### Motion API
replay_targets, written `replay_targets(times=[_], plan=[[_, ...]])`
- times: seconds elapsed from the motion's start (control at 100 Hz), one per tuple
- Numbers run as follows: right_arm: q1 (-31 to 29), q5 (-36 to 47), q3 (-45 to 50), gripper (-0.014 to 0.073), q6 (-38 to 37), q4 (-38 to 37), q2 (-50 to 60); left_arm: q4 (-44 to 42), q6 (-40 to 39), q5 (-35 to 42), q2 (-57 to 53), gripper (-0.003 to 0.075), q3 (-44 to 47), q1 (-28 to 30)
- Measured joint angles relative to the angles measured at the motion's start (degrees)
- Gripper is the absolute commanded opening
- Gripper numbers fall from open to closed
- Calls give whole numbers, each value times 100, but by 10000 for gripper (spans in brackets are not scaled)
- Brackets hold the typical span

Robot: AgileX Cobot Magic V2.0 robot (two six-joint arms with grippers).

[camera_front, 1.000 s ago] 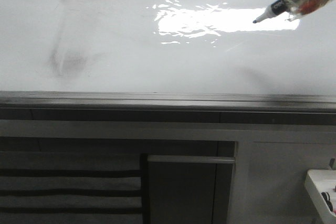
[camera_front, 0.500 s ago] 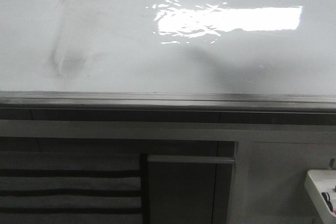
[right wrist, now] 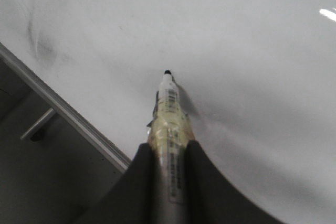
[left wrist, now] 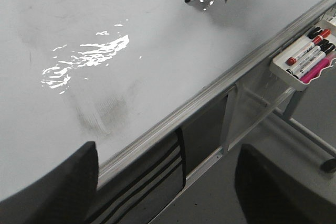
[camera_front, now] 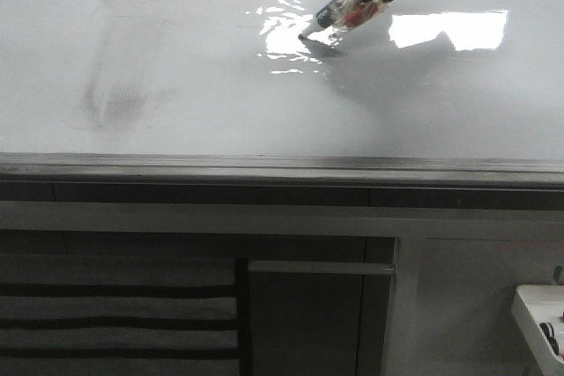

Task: Write number 3 on whiteboard

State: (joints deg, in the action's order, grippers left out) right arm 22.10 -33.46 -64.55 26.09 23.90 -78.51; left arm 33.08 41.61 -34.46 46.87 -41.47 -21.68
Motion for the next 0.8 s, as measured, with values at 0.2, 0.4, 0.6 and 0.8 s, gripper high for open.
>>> replay_targets(times=[0.2, 0.4, 0.6, 0.8], plan=[[-412, -401, 57, -57, 1, 0, 233, 0, 4, 0, 0, 494, 0, 0], [-19, 71, 382, -57, -7, 0, 200, 0, 13, 0, 0, 494, 0, 0], [2, 156, 391, -57, -7, 129, 67, 0, 13, 27, 0, 494, 0, 0], [-274, -178, 600, -57, -7, -16, 412, 0, 13, 100, 0, 494, 2, 9]])
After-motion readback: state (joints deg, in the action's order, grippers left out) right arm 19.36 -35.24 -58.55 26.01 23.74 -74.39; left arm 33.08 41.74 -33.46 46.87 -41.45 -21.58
